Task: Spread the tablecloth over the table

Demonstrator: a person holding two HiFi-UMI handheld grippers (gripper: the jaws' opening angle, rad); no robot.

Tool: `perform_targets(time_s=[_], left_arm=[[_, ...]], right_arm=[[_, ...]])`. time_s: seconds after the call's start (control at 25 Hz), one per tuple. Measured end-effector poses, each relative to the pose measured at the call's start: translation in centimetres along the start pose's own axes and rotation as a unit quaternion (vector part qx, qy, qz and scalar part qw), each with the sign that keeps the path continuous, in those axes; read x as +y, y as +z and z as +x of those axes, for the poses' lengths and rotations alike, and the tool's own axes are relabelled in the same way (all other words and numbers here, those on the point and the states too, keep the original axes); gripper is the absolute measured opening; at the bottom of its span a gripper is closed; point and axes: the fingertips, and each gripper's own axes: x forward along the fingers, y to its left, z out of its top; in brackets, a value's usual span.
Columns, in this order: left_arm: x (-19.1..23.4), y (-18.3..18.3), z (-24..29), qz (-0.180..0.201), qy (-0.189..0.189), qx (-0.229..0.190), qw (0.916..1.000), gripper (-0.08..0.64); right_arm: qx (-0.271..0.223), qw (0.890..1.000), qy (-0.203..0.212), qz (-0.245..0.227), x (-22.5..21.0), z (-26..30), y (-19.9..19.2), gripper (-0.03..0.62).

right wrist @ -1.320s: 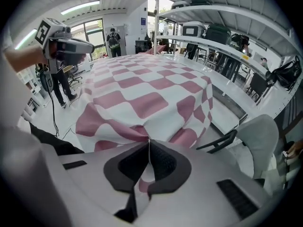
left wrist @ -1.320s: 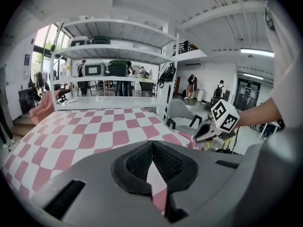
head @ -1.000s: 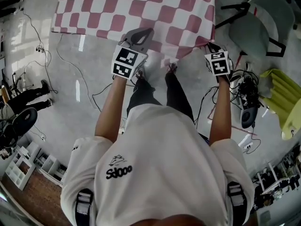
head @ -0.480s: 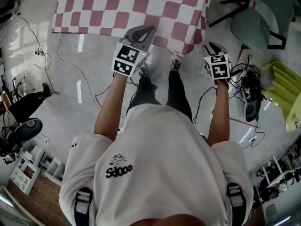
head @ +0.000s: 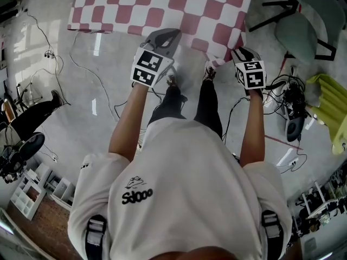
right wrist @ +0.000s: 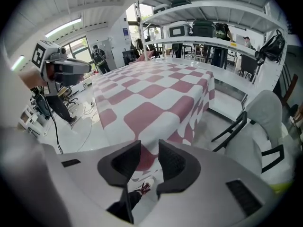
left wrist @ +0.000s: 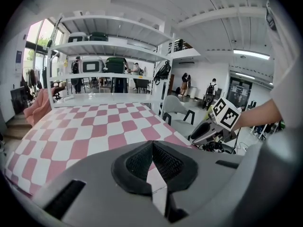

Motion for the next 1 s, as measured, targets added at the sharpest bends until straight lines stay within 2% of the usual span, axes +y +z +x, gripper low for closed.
perform_targets(time_s=[0.12,0.32,0.48,0.64,0.76,0.84,0.92,1.0], left_arm=[[0.8,-1.0,-1.1,-0.002,0.002,0.003,1.0000,0.028],[1.3,-2.1,-2.2,0.001,-0.002,0.010,1.0000,0.028],[0.9,-2.8,-2.4,0.004,-0.010,0.015,0.9998,0.028],[0.0,-2.7,-2.2,0.016,-0.024,0.016,0.9994,0.028],[-0.7,-2.4,-2.2,0.027,-0.034,0.015,0.9989,0.028],[-1.0,-2.2,-2.4,0.033,-0.038,0.013,0.9986,0.028],[-1.2,-2.1,-2.7,0.037,-0.041,0.012,0.9984,0.028],[-1.3,-2.2,-3.2,0.041,-0.043,0.012,0.9982,0.028]], right_arm=[[-0.002,1.000,0.000,0.013,0.9,0.2,0.0,0.144],[-0.007,0.998,-0.008,0.060,1.1,-0.6,-2.1,0.156],[-0.021,0.997,0.003,0.068,2.7,-1.0,-4.0,0.163],[-0.018,0.998,0.020,0.054,5.1,-0.4,-5.1,0.190],[-0.007,0.999,0.003,0.049,5.8,0.6,-5.7,0.192],[-0.002,0.998,-0.028,0.054,5.4,1.4,-5.9,0.189],[-0.003,0.995,-0.064,0.074,4.7,1.8,-5.9,0.068],[-0.011,0.992,-0.073,0.106,4.3,1.8,-6.0,0.049]])
